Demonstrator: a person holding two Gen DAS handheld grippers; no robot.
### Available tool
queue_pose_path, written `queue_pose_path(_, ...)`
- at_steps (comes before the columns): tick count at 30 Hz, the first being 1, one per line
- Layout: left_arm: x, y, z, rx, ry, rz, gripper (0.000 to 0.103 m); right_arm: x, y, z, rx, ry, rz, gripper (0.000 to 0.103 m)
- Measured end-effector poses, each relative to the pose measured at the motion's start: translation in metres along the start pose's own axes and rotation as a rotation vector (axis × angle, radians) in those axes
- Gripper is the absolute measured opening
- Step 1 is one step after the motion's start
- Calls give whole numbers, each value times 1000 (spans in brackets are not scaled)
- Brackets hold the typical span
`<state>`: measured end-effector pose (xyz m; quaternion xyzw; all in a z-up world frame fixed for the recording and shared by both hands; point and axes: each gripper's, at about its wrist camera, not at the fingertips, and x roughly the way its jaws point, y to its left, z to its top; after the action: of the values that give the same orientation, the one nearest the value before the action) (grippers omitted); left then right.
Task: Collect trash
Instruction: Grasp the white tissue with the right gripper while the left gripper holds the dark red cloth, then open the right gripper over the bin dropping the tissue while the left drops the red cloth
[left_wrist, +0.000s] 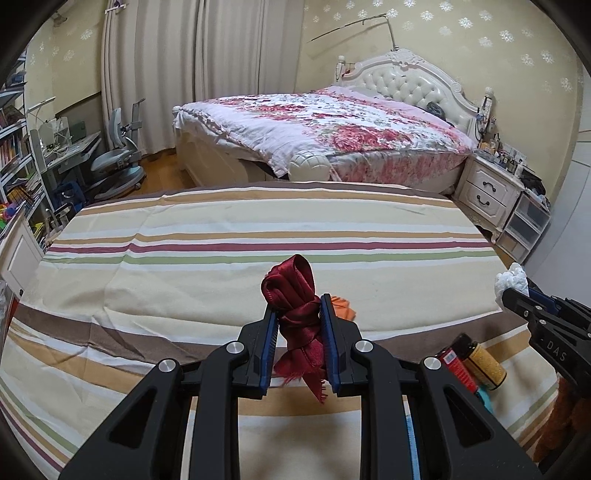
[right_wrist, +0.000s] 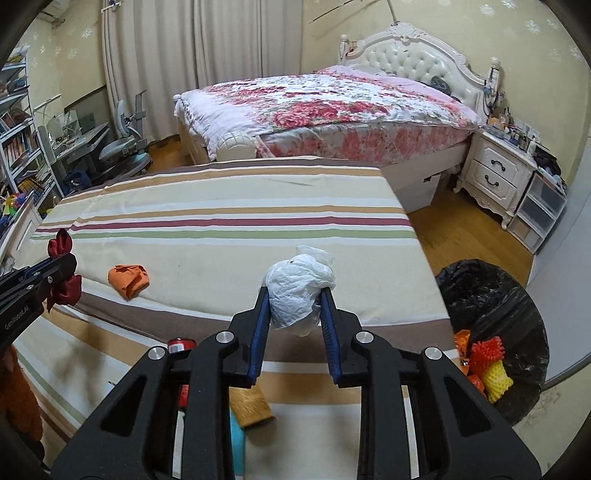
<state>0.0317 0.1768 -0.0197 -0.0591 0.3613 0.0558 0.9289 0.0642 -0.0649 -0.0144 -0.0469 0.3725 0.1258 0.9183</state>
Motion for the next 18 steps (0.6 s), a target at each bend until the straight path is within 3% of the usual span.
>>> queue_pose_path(5,-9,-30,4,27,-17,-58,23,-24,-36,-7,42,-32,-61,26)
queue_pose_path(18,-17,-159,5,191,-29,-250,24,-60,-132,-34,145,-62,-233,27)
